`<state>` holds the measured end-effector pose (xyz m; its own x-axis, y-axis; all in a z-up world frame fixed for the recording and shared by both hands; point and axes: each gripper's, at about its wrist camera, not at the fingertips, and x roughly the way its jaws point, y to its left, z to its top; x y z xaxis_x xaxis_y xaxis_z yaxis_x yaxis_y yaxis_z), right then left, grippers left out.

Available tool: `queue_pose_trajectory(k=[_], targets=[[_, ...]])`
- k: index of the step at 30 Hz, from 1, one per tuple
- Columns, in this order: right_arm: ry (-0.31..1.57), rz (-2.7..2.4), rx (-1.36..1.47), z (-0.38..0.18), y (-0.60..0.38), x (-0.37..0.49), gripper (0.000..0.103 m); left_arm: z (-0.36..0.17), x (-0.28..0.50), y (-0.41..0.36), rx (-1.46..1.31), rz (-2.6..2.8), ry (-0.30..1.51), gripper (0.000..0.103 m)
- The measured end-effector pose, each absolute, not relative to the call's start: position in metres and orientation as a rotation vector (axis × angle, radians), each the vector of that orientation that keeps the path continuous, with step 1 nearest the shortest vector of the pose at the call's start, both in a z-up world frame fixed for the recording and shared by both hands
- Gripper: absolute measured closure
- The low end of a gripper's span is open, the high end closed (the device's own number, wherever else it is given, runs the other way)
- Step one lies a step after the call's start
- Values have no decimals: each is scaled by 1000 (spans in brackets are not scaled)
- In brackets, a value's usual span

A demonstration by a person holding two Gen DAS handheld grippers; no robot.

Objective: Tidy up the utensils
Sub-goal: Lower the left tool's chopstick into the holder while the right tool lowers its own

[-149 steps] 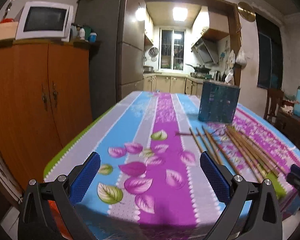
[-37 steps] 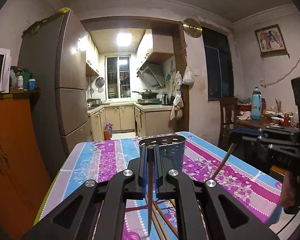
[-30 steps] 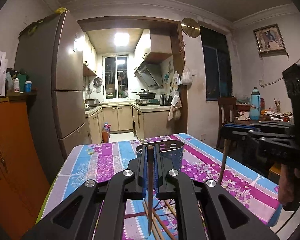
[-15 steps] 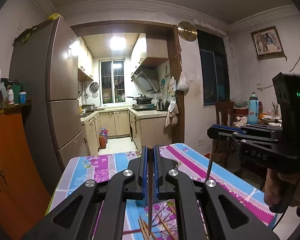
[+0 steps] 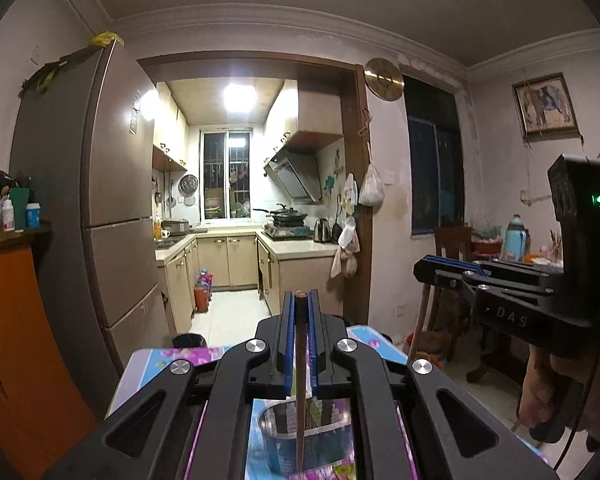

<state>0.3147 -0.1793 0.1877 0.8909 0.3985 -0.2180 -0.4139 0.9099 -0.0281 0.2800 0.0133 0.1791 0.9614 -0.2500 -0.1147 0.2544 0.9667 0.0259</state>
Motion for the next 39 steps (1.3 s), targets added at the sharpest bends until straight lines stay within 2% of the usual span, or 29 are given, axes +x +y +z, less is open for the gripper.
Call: queue_pose_trajectory(k=[9,23,39], targets=[[203,408,-71,203,-174,364,98,197,338,16,6,-224,116,96],[298,425,-64,153,-169,404,98,151,393,16,-2,-212,211,96],[376,416,-23,131,-172,429,97,128,421,18,-2,-179,273,96]])
